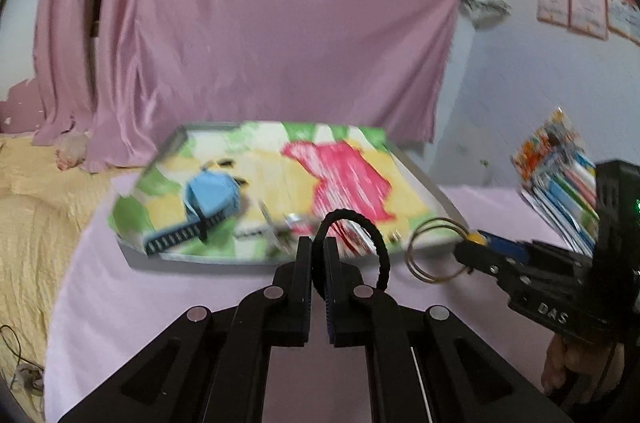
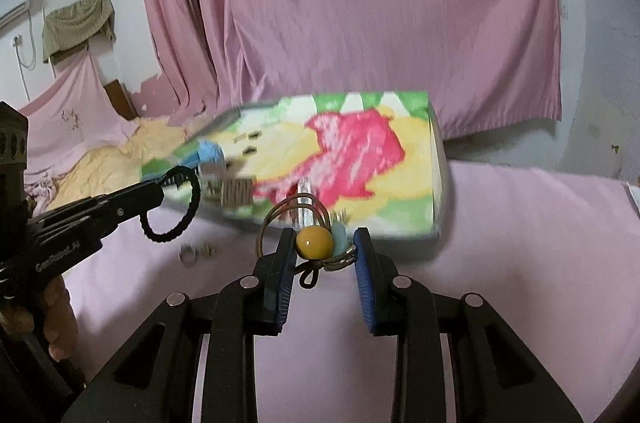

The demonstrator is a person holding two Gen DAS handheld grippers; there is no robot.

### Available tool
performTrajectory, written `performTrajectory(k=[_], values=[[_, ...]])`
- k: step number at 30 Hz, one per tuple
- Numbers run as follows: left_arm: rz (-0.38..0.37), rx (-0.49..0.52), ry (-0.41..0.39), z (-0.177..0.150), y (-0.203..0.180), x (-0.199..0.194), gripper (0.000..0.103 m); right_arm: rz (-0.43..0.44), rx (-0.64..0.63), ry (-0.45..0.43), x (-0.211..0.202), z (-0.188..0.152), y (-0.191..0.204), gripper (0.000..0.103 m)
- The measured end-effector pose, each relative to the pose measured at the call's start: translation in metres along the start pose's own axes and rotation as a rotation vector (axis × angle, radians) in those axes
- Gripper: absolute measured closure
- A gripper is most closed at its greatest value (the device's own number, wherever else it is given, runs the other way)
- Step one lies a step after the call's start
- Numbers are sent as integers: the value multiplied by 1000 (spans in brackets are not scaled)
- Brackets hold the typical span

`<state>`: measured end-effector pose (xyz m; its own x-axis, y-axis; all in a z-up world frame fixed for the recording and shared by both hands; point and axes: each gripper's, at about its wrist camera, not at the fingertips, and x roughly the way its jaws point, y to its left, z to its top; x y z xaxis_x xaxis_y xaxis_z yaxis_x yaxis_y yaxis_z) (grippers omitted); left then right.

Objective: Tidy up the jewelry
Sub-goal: 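Carry both hair ties into the grey tray and open both grippers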

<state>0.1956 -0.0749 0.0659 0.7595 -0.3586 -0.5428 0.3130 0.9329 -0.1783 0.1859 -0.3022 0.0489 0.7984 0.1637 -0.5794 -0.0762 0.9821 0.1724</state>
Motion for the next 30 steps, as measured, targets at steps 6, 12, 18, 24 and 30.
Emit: performTrajectory(k=[6, 12, 18, 24, 30], values=[[59, -47, -41, 19, 18, 15, 98, 27, 31, -38, 19, 20, 5, 77], [99, -70, -76, 25, 32, 28, 98, 30, 56, -38, 43, 28, 12, 77], [149, -95, -16, 20, 43, 50, 98, 4, 61, -6, 61, 24, 13, 77], [190, -92, 53, 14, 48, 65, 97, -3, 62, 37, 74, 20, 12, 77], [196, -78, 120, 10, 47, 75, 97, -8, 73, 77, 82, 20, 10, 77]])
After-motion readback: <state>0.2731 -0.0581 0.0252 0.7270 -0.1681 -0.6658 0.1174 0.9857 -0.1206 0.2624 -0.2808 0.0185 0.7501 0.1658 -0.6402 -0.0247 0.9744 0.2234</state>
